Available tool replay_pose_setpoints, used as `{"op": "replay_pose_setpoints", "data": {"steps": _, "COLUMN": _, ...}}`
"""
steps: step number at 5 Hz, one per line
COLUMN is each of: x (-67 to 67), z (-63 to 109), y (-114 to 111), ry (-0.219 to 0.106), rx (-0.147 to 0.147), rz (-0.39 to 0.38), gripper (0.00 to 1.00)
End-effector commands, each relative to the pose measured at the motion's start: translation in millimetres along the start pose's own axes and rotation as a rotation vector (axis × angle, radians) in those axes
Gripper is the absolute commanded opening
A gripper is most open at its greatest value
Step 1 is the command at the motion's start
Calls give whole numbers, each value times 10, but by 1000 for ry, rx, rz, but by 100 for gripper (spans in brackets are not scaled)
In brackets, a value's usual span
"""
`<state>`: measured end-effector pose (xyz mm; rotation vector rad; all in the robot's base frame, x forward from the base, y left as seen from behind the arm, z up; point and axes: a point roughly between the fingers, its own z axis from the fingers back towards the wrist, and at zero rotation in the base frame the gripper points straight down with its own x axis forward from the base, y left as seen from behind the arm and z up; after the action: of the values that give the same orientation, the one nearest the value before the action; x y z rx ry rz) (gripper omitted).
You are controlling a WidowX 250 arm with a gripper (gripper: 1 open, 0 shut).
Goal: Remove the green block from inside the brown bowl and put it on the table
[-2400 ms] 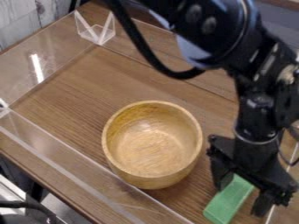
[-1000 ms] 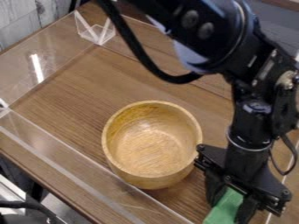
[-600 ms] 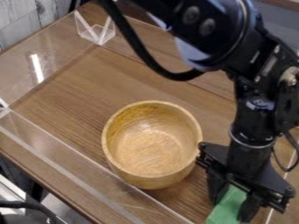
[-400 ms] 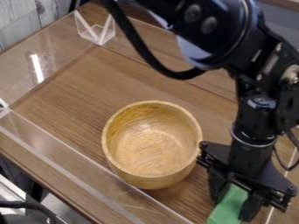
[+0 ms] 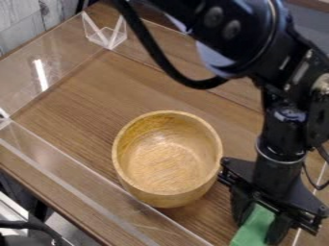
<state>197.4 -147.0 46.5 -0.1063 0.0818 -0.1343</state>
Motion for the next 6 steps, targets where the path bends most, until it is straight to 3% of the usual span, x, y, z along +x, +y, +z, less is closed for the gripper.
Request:
{"op": "replay_pose_setpoints", "data": {"steps": 1, "x": 81, "z": 97, "y": -78, "ry": -40, "rx": -21, "rz": -6, "gripper": 0}}
{"op": "replay_pose_setpoints", "data": {"steps": 2, "x": 82, "z": 123, "y": -58, "ry": -35, "rx": -22, "rz": -2, "gripper": 100}}
{"op": "replay_pose_setpoints", "data": {"steps": 5, "x": 126, "z": 372, "y": 102, "ry": -35, "rx": -20, "rz": 22, "gripper": 100}}
{"op": "replay_pose_setpoints", "data": {"steps": 6, "x": 198, "z": 682, "y": 334, "ry": -60, "rx": -12, "rz": 59, "gripper": 100}}
